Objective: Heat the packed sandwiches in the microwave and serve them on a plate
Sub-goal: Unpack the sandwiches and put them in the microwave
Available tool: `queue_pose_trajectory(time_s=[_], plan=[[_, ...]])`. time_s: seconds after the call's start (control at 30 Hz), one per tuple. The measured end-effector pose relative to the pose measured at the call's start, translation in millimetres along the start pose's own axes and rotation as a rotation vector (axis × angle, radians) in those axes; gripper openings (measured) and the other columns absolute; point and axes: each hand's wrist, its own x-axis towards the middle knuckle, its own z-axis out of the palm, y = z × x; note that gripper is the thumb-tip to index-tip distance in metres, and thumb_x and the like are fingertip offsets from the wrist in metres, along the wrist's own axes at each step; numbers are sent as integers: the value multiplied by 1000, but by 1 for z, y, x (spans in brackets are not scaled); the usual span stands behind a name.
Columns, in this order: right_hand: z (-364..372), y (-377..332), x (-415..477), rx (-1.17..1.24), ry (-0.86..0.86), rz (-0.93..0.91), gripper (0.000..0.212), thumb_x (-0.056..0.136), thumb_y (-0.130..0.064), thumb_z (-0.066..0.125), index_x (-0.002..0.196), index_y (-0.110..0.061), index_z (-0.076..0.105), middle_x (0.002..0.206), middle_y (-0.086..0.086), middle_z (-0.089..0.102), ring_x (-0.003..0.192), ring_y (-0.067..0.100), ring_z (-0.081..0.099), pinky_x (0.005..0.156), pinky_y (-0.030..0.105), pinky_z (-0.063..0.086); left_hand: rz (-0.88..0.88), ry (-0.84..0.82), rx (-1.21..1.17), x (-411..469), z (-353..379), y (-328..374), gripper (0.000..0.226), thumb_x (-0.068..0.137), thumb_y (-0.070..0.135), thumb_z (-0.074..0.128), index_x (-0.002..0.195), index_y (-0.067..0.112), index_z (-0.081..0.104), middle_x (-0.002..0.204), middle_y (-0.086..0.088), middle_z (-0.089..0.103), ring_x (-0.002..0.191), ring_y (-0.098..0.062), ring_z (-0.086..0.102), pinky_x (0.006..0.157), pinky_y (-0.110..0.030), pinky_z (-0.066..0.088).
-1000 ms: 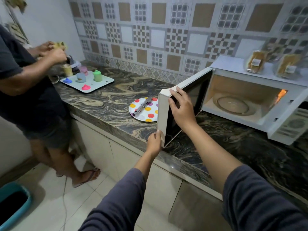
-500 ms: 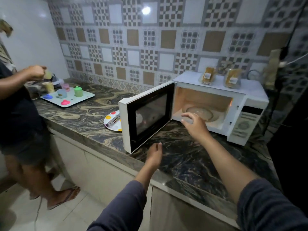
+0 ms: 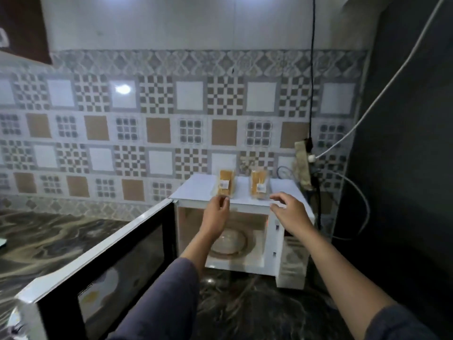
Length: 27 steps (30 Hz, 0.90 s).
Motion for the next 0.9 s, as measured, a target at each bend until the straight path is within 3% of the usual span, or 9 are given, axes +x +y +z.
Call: queue_pose_trajectory(time_s=[0.13, 0.23, 0.4, 0.5, 0.63, 0.77, 0.9], plan=[[11, 5, 50, -34, 46, 52, 32, 91, -18, 55, 122, -11, 55, 130, 8, 54, 119, 22, 50, 88, 22, 35, 89, 30, 59, 64, 8, 1, 25, 96, 22, 44, 117, 12, 55, 114, 0, 55, 103, -13, 51, 89, -26, 41], [27, 13, 86, -63, 55, 133, 46, 90, -26, 56, 133, -16, 45, 137, 11, 45, 125, 27, 44, 97, 31, 37, 115, 51, 171, 106, 15, -7, 39, 95, 27, 46, 131, 10, 45, 135, -7, 45, 123, -23, 44, 104, -35, 37], [63, 29, 115, -89, 69, 280, 82, 80, -48, 63, 145, -19, 22, 147, 12, 31, 133, 33, 33, 107, 44, 34, -51, -72, 307, 145, 26, -32, 81, 85, 46, 57, 147, 16, 14, 152, -15, 20, 137, -33, 26, 110, -46, 29], [75, 35, 125, -157, 82, 351, 100, 73, -61, 64, 148, -19, 12, 149, 12, 28, 134, 33, 33, 106, 45, 34, -139, -169, 329, 157, 32, -45, 102, 77, 55, 64, 146, 33, -6, 152, -16, 18, 132, -36, 37, 107, -51, 36], [76, 32, 137, -218, 81, 428, 87, 67, -64, 68, 133, -17, 35, 129, 10, 53, 115, 31, 52, 88, 39, 45, -139, -192, 423, 166, 35, -51, 107, 75, 54, 67, 144, 36, -13, 141, -18, 35, 115, -34, 54, 98, -44, 46], [70, 26, 143, -143, 81, 444, 79, 66, -50, 77, 128, -14, 44, 127, 9, 55, 112, 29, 54, 83, 34, 43, -115, -169, 437, 170, 36, -56, 108, 75, 52, 67, 144, 35, -13, 127, -14, 52, 106, -31, 59, 90, -45, 51], [74, 19, 139, -120, 170, 401, 60, 60, -37, 84, 109, -14, 56, 113, 9, 62, 101, 29, 58, 78, 36, 47, -87, -133, 458, 164, 32, -56, 104, 77, 49, 66, 146, 33, -10, 120, -15, 56, 103, -31, 59, 87, -44, 52]])
